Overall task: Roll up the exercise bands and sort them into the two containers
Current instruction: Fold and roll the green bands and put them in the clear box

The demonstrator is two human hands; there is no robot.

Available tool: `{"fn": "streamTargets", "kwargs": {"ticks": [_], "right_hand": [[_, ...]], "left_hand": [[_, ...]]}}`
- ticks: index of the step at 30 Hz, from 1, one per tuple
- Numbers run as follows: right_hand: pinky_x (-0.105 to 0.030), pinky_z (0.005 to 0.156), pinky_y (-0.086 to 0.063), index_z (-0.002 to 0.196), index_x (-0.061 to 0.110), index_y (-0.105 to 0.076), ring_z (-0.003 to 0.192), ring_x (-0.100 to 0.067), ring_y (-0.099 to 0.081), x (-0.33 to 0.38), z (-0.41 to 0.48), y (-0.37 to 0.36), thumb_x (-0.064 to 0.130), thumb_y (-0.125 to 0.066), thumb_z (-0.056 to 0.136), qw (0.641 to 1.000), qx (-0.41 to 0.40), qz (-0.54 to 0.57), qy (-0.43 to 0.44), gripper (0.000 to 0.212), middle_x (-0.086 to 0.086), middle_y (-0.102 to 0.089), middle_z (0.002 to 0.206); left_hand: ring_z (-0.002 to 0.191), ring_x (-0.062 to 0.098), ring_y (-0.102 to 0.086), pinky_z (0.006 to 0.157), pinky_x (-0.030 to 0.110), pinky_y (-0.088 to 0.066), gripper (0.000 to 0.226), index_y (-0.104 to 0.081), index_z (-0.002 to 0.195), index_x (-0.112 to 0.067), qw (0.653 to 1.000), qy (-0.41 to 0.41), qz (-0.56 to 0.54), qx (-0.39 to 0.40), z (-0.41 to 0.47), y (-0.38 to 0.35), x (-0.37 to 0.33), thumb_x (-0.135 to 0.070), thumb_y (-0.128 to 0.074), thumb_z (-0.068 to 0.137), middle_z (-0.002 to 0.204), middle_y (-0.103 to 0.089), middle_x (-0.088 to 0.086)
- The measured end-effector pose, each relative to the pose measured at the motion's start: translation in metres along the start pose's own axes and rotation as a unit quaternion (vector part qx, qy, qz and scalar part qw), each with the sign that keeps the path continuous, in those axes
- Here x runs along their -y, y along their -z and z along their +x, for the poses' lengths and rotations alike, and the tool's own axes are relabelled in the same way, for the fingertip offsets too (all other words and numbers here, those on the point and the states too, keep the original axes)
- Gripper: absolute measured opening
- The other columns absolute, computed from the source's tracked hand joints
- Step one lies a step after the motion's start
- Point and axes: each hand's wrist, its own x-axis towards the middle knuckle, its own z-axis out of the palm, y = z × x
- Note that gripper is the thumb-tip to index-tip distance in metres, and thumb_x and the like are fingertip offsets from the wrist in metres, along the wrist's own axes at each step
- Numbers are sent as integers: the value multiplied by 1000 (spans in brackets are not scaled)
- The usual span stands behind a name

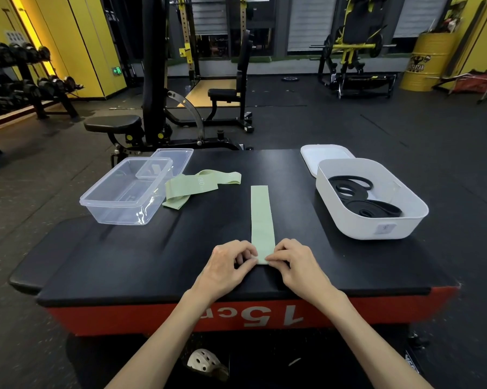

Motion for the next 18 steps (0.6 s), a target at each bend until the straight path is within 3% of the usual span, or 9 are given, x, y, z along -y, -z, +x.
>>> {"fn": "streamTargets", "kwargs": {"ticks": [8,12,18], "right_hand": [[-21,65,-42,86,12,-76,77,-15,-57,2,-4,-5,5,-74,77,999,-28,-27,-7,12,3,-60,79],[-26,63,-49,85,11,-76,76,-16,-58,4,-3,-5,4,-74,76,999,-33,-36,2,12,2,-61,78],[-27,64,-49,85,14,-73,78,-17,-58,6,-5,-3,7,-71,79,999,-29,-46,3,9,2,-62,80]], "left_hand": [[66,9,-50,65,9,-37,6,-66,89,-22,1000,-21,2,8,-2,-1,1,-21,-68,83,82,-59,-10],[68,6,-49,67,8,-37,6,-67,91,-21,1000,-19,14,15,0,-2,4,-20,-67,85,88,-56,-11],[66,0,-47,67,7,-36,5,-68,89,-18,1000,-12,23,10,2,-5,5,-22,-66,88,84,-58,-11]]}}
